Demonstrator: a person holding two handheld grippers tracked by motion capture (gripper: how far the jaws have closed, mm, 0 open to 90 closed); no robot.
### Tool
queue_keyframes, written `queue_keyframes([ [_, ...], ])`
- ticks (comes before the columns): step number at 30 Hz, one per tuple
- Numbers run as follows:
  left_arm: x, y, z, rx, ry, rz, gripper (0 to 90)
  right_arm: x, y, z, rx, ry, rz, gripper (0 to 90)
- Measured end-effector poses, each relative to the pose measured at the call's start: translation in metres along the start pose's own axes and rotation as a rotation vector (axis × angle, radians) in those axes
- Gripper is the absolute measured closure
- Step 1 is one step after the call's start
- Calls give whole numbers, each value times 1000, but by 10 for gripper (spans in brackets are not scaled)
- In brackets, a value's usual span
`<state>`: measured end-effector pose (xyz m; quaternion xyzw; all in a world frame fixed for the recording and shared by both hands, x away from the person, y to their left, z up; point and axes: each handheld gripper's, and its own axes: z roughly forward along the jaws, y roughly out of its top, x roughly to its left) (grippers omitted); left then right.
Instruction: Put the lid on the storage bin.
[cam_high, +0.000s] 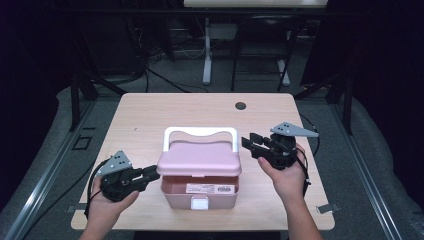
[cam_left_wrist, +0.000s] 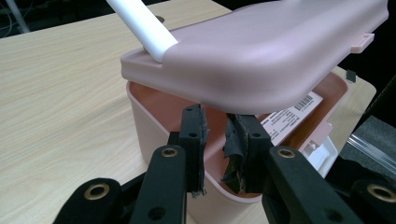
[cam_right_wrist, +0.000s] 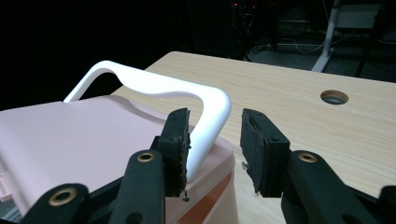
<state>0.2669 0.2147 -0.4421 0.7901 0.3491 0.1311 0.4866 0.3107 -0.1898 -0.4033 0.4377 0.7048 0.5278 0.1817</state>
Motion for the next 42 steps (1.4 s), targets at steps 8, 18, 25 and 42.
queue_keyframes([
  [8, -1, -5, 1, -4, -11, 11, 765, -1, -2, 2, 6, -1, -1, 616],
  [18, -3, -10, 2, -2, -19, 11, 779, -1, -4, 5, 12, -4, -12, 616],
  [25, -4, -15, 2, 8, -33, 0, 796, -1, -6, 7, 9, -8, -9, 616],
  [42, -7, -24, 1, 27, -50, 14, 824, -3, -7, 9, 8, -9, -7, 617],
])
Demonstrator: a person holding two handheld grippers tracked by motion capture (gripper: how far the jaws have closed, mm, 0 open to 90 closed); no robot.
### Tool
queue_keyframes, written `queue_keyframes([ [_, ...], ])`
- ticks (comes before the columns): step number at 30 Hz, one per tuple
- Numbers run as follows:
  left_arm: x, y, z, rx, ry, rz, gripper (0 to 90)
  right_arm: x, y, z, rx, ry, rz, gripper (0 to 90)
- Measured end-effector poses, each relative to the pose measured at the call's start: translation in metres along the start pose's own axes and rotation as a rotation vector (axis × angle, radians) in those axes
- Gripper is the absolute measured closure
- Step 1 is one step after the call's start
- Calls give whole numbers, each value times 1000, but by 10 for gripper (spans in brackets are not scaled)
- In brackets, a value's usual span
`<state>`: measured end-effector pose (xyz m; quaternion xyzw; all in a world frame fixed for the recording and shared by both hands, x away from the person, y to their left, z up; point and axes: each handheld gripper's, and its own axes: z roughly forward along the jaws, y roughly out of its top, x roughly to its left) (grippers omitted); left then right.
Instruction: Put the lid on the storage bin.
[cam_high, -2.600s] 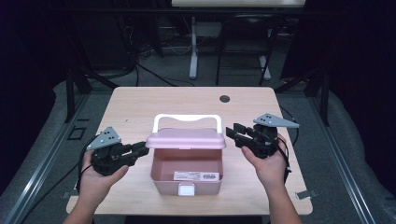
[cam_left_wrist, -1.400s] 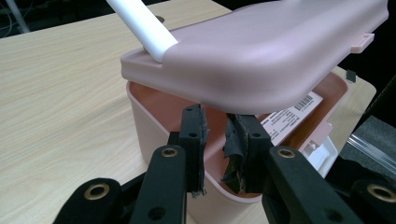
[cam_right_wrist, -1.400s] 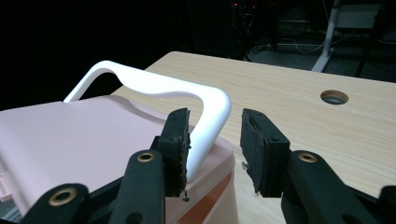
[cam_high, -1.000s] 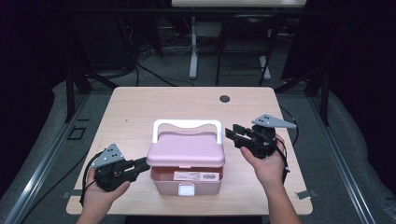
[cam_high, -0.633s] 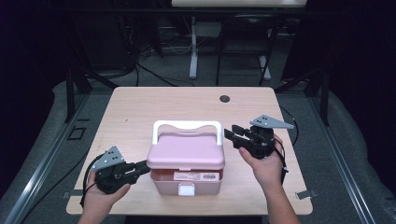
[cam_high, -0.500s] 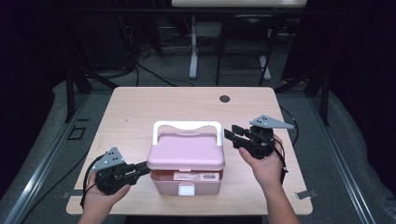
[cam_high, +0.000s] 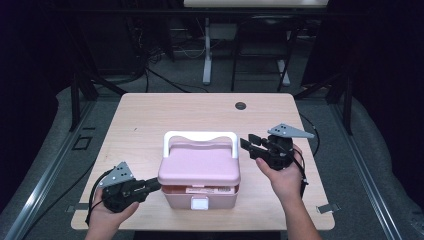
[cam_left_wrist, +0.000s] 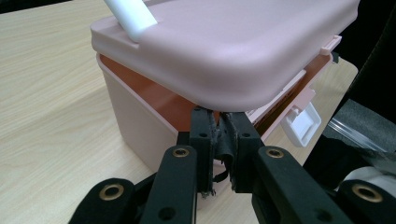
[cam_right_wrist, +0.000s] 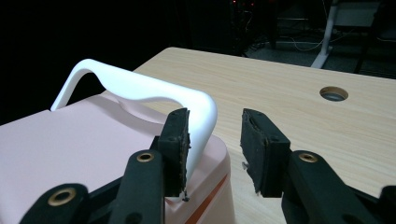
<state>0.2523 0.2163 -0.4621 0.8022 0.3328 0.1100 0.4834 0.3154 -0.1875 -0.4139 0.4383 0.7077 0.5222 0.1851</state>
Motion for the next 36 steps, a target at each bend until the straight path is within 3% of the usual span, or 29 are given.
queue_keyframes([
  [17, -1, -8, 0, 24, 3, 15, 818, 3, -2, 4, 12, 11, -6, 613],
  [28, 0, -11, -1, 29, 2, 3, 813, 3, -2, 3, 10, 12, -4, 610],
  [36, 0, -15, -1, 60, 15, -2, 806, 2, -2, 3, 7, 20, 1, 607],
])
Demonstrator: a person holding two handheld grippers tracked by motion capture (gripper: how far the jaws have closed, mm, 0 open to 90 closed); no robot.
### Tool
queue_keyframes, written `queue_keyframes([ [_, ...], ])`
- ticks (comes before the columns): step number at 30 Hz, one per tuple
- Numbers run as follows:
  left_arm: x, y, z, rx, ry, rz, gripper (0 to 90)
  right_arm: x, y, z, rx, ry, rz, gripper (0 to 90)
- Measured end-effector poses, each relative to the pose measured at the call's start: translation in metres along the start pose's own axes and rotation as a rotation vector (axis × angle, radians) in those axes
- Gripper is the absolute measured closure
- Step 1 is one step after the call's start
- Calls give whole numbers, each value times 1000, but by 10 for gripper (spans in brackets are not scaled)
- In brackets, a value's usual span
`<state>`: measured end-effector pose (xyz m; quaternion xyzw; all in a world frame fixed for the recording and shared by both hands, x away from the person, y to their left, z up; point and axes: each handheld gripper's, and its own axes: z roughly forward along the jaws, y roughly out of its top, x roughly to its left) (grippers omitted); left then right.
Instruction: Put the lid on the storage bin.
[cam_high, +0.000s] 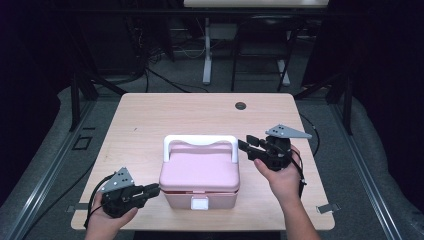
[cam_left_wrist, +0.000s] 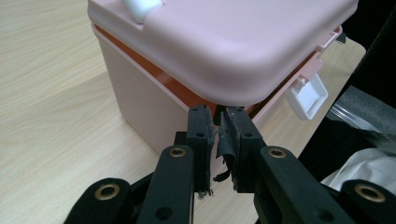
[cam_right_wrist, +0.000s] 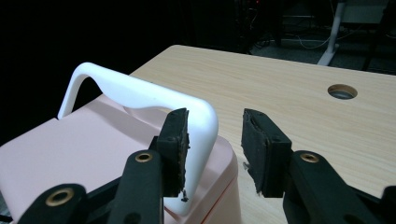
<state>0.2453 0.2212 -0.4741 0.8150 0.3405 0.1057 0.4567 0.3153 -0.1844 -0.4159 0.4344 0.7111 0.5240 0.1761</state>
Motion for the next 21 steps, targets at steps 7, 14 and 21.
queue_keyframes([
  [7, 5, -1, -5, -33, 3, -26, 800, 0, 0, -1, -4, 1, 2, 607],
  [14, 7, -1, -4, -43, 2, -37, 778, 0, 0, 0, 1, 0, -1, 607],
  [21, 9, 5, -3, -45, 4, -42, 731, 0, 0, 0, 0, 0, -1, 606],
])
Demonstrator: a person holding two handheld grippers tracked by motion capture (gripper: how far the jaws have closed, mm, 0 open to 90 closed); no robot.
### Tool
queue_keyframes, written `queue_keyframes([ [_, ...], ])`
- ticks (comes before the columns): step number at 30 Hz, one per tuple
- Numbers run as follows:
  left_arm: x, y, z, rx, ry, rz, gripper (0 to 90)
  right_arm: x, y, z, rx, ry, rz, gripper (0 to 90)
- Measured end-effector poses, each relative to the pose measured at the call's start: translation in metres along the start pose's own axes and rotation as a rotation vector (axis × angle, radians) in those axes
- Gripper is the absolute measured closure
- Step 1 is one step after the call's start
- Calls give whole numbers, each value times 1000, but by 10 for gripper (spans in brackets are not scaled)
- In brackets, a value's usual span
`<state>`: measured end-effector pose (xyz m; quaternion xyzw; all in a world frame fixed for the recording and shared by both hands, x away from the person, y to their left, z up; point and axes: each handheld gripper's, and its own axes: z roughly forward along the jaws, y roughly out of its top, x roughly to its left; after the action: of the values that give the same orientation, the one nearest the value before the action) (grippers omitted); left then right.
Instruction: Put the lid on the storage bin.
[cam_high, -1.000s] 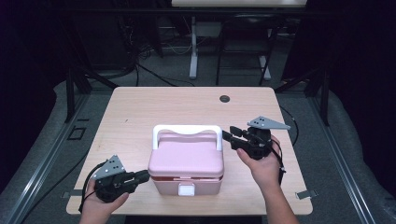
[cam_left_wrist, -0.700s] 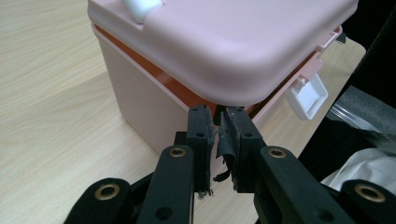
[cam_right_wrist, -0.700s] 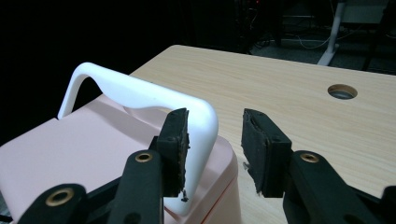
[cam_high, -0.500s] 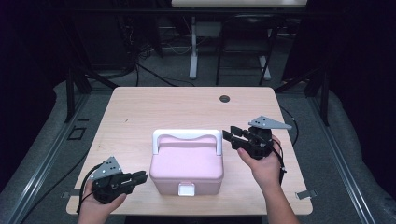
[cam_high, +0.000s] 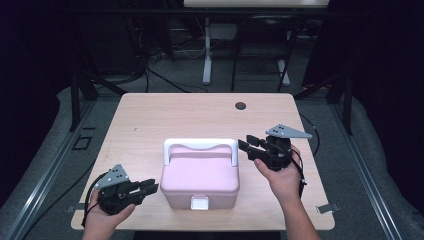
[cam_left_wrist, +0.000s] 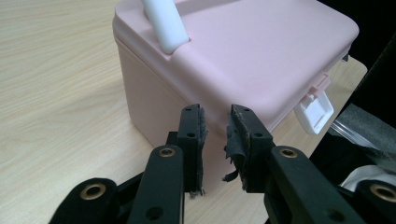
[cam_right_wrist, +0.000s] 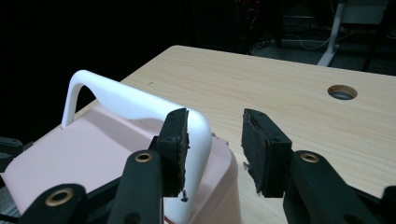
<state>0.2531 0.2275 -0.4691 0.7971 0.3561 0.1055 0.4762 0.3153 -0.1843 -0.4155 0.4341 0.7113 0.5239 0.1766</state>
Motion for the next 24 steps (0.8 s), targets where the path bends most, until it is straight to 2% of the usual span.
queue_keyframes([
  [8, 2, 9, 4, -4, -2, -15, 673, -1, 0, 0, 2, -1, 1, 595],
  [13, 5, 15, 5, -6, 6, -4, 663, -1, 0, 0, -1, -2, 0, 593],
  [23, 10, 29, 10, -20, 18, -5, 626, -2, 0, -1, 0, -5, -1, 585],
  [24, 11, 31, 11, -32, 22, -10, 620, -2, 0, -1, -1, -6, -1, 584],
])
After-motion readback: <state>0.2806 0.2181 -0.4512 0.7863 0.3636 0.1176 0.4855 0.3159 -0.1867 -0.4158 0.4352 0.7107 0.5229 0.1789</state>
